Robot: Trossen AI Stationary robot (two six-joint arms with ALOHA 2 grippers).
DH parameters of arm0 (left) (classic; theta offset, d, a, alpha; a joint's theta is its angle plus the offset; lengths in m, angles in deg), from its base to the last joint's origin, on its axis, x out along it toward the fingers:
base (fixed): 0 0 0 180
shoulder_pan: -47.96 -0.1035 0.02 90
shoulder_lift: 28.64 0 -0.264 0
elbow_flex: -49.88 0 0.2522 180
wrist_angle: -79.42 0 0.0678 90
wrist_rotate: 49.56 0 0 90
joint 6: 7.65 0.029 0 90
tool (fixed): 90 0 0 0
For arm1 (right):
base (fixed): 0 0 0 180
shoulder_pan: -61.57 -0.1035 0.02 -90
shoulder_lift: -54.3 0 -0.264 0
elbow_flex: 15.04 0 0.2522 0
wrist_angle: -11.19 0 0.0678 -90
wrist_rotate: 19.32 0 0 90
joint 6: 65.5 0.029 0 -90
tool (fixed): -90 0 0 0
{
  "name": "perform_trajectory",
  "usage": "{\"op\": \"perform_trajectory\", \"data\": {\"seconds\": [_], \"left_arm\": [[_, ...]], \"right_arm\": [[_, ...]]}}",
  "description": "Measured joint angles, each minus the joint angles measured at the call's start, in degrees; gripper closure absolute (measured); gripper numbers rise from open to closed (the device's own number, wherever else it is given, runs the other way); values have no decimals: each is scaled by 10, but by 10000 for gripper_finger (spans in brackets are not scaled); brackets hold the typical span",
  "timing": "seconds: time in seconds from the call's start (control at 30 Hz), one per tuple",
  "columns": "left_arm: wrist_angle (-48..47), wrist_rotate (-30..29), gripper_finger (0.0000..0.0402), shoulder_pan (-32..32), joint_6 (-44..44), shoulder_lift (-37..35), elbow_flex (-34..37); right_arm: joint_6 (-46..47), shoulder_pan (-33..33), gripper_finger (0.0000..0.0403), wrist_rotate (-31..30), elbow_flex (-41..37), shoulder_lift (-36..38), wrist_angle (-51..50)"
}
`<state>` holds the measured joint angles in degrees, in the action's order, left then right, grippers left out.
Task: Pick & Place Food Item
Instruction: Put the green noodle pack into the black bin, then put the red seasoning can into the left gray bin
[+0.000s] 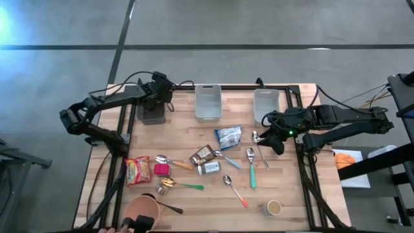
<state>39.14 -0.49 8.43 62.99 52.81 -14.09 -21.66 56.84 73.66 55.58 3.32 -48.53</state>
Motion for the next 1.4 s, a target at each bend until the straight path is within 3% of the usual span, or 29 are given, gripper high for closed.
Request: {"op": "perform_trajectory", "data": {"seconds": [0.4, 0.73, 1.03, 1.27, 1.4], "left_arm": [[3, -12, 206, -3, -3, 0, 0], [13, -57, 161, -6, -27, 0, -1], [-73, -46, 160, -4, -212, 0, -68], [-201, 84, 160, -4, -398, -1, -123], [-248, 120, 160, -4, -467, -1, -137]], "right_arm": [[-2, 0, 184, 0, 0, 0, 0], [-3, 0, 184, 0, 0, 0, 0], [-9, 0, 184, 0, 0, 0, 0], [-20, 0, 184, 0, 0, 0, 1], [-27, 0, 184, 0, 0, 0, 12]]}}
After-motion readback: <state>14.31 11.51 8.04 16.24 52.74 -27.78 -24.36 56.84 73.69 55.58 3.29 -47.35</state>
